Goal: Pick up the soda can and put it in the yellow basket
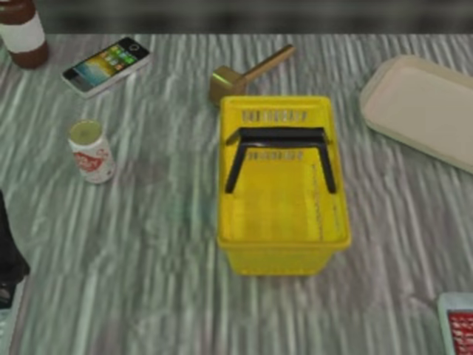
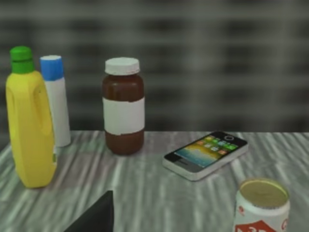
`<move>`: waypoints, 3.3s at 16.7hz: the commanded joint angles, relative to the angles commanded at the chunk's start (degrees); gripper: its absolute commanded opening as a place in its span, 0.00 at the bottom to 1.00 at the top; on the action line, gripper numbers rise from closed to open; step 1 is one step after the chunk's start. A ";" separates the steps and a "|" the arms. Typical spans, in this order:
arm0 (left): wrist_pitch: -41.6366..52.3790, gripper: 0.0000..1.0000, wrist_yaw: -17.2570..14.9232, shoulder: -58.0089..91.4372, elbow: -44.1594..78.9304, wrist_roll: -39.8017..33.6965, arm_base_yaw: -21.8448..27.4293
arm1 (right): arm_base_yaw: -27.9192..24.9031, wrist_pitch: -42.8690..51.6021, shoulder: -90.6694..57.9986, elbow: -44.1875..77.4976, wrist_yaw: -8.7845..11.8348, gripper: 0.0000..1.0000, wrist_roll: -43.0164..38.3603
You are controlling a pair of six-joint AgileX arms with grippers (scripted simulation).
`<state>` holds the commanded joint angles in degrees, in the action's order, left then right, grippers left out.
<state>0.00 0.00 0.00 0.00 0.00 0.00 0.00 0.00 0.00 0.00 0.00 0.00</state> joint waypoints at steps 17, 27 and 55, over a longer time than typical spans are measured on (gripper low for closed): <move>36.38 1.00 -0.16 63.62 56.57 19.62 4.43 | 0.00 0.00 0.00 0.00 0.00 1.00 0.00; 65.06 1.00 -0.19 119.86 104.07 35.29 7.84 | 0.00 0.00 0.00 0.00 0.00 1.00 0.00; 61.83 0.55 -0.24 133.06 104.95 38.69 8.54 | 0.00 0.00 0.00 0.00 0.00 1.00 0.00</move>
<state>61.83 -0.24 133.06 104.95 38.69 8.54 0.00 0.00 0.00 0.00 0.00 0.00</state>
